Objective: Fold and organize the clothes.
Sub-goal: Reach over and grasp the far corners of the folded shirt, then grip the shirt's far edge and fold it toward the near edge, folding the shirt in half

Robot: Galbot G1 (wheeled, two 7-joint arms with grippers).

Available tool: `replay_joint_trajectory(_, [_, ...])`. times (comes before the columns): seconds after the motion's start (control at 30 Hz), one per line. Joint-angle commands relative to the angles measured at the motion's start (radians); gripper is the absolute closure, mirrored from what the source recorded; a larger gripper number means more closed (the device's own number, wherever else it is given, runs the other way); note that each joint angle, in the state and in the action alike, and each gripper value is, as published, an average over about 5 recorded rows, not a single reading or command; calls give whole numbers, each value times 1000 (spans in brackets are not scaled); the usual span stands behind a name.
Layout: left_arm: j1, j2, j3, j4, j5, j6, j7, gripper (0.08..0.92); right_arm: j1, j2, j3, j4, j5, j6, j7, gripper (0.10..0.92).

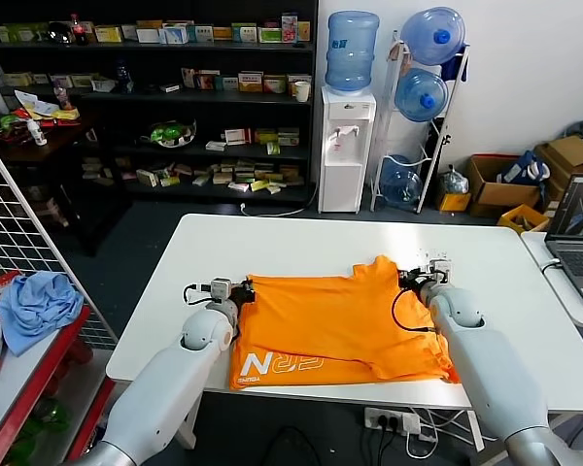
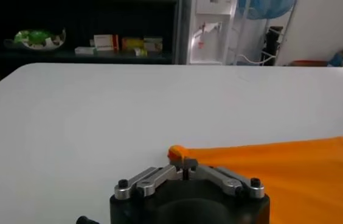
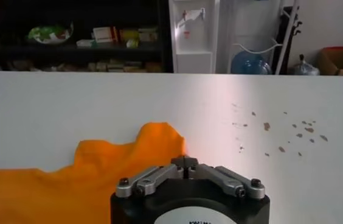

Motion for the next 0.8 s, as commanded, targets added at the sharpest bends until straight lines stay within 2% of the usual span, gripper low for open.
replay_joint_trajectory(0.03, [73,66,-9,-159,-6,-88,-20,905,-94,-60,14,230,47,-5,66,900])
replay_joint_trajectory(0.5, [339,195,-33,-508,-3,-99,-78,907,-497,-244,151,615,64,-46,125,900])
replay_joint_trajectory(0.8, [500,218,-59,-642,32,-96,-111,907,-690,-272,235,758,56,-71,146,900])
